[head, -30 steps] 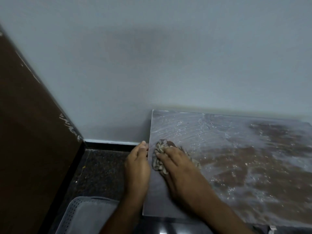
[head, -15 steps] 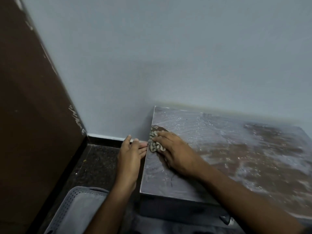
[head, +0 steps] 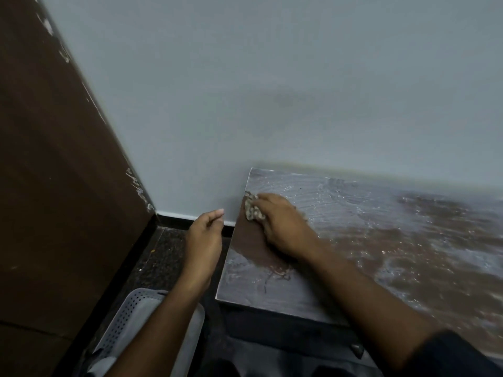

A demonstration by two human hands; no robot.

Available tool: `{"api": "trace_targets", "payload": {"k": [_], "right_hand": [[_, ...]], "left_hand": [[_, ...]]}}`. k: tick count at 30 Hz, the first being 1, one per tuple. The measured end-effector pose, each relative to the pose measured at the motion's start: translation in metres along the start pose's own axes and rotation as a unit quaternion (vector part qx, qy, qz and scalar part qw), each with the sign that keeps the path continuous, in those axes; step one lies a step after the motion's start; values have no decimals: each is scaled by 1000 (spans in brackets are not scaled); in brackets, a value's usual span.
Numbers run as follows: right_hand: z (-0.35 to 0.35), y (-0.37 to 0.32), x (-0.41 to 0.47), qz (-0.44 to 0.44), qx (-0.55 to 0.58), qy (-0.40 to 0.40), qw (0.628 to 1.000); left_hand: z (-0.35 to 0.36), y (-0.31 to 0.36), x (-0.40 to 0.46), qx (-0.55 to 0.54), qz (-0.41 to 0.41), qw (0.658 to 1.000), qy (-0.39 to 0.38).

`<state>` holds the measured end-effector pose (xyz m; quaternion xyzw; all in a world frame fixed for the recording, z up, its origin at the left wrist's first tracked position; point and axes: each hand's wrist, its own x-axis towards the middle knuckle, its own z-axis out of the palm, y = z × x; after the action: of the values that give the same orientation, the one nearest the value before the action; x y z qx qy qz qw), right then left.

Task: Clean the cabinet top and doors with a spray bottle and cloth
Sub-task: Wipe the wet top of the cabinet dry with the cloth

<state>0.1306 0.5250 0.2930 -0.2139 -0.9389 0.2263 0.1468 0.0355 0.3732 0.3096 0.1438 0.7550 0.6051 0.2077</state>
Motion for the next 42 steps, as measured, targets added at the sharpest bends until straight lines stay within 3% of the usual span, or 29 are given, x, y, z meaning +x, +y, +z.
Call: {"api": "trace_targets", "payload": {"k": [7,13,17,19,21,25,31,35,38,42], "right_hand": [[2,-35,-38,-110,28,-43,993],[-5,3,-6,33,3,29,999],[10,-39,-34,-37,30,-10,999],[1,-30,-58,-63,21,-17,998],[-14,-4,-65,-32,6,-10,999],[-23,18,-52,65,-15,31,997],[-20,-5,-88,-21,-3,-11,1000],[-25,16,-60,54,-8,15,998],[-15,-5,-53,59,-19,18,998],[-20,-13,-80,-22,4,-38,999]], "left_hand": [[7,-3,4,15,8,1000,-15],[7,-13,0,67,35,996,-39],[15,-4,-5,95,147,985,-7],[15,1,-5,121,180,976,-26],[16,-1,0,159,186,969,-45],[20,-11,10,192,127,971,-63],[29,-16,12,172,89,979,-64],[23,-15,14,152,73,985,-28],[16,-12,21,76,-7,997,-24],[12,-6,34,39,-91,994,-53]]}}
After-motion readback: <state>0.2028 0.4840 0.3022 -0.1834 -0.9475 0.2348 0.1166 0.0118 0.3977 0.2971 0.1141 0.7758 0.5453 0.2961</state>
